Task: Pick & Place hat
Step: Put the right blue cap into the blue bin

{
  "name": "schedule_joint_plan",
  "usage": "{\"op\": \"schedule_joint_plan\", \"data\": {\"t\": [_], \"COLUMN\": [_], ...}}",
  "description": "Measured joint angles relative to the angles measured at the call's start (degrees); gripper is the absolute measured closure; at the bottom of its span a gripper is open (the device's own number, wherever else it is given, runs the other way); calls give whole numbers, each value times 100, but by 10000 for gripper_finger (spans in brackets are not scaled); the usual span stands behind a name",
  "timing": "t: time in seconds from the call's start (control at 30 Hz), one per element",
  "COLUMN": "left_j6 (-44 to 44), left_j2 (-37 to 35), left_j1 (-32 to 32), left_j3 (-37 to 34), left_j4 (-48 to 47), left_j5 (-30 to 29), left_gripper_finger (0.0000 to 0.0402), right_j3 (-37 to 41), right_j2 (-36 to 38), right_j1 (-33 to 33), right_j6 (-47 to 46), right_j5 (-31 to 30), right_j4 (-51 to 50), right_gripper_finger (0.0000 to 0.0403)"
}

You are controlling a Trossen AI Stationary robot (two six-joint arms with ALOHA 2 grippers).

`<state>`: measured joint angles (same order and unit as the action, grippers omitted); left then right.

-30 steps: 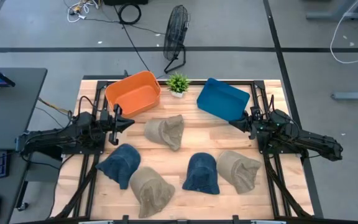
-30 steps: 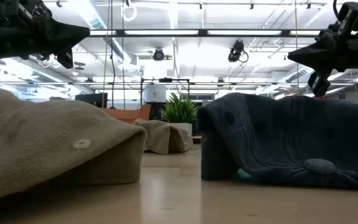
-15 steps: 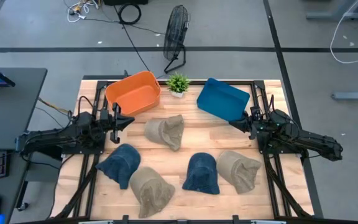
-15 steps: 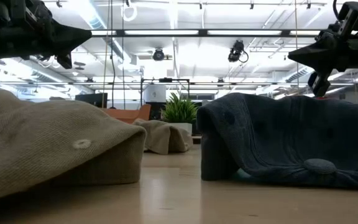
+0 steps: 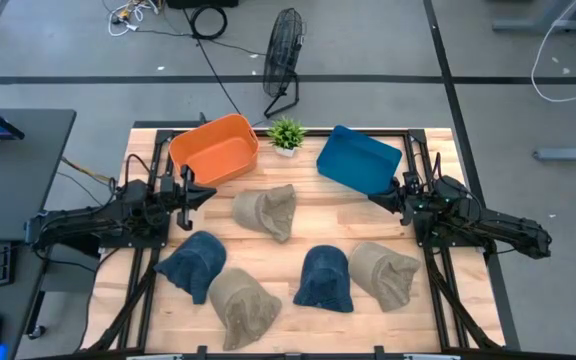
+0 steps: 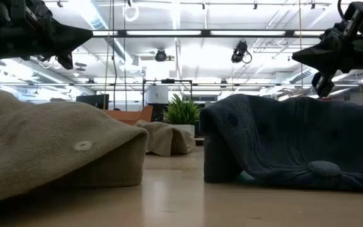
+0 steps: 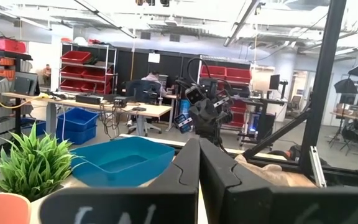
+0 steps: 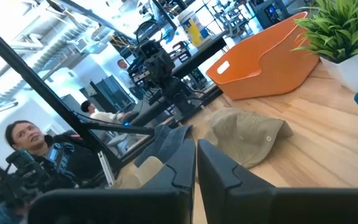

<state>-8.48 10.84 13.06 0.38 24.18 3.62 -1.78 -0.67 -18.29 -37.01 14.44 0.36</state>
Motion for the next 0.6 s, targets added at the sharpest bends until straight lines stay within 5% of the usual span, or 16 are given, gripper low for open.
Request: {"op": "schedule_joint_plan", "data": {"t": [0.3, 0.53, 0.6], "left_j6": [-130, -61, -74], "left_j2": [-7, 380, 675], "left_j1": [-7, -7, -7], "left_j3": [474, 1193, 1391], "left_j4": [232, 179, 170], "left_j5": [-2, -2, -2], "left_gripper_finger": [399, 399, 399], "right_j3": [4, -30, -264], "right_j2": [0, 2, 2], "right_j1": [-2, -2, -2], "right_j6": [-241, 548, 596], "right_j5": [-199, -71, -11], "right_j4": [207, 2666, 2611], "right_gripper_finger": [380, 380, 380]}}
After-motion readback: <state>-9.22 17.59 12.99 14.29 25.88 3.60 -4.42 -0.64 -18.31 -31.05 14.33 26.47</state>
